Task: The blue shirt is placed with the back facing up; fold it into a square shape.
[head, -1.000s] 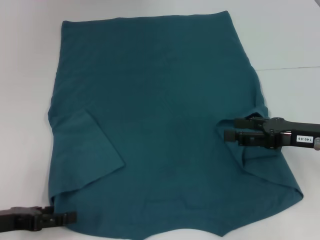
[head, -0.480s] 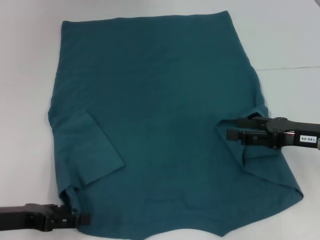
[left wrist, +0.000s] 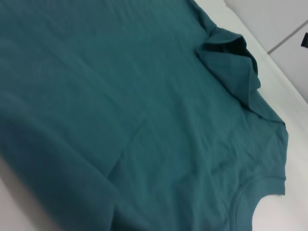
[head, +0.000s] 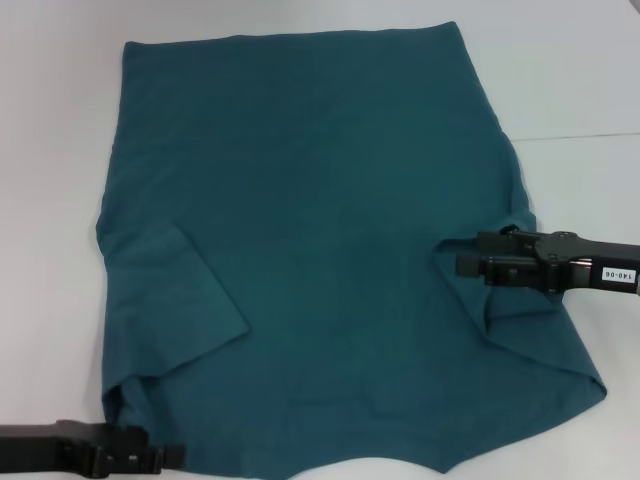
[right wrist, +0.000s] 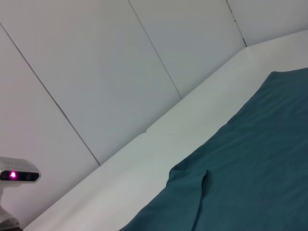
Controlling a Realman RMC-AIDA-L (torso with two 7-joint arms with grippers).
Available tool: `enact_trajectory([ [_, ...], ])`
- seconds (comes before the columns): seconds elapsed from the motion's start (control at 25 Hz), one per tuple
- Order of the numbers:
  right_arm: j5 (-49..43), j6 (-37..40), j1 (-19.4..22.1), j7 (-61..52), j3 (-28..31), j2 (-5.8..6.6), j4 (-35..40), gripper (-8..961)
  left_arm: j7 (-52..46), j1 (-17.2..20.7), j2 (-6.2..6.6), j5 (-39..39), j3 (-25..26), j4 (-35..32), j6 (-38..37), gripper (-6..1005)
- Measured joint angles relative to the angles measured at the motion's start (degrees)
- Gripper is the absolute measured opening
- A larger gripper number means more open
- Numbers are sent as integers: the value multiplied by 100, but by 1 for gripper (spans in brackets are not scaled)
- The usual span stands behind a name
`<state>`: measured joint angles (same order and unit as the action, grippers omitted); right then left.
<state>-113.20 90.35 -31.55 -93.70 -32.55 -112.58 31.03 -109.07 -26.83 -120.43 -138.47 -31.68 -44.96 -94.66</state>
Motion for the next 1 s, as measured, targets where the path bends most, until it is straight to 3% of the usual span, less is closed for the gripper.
enact_trajectory([
  [1.0, 9, 44, 34, -8, 199, 9, 0, 925, -275, 28, 37, -120, -9, -137, 282, 851],
])
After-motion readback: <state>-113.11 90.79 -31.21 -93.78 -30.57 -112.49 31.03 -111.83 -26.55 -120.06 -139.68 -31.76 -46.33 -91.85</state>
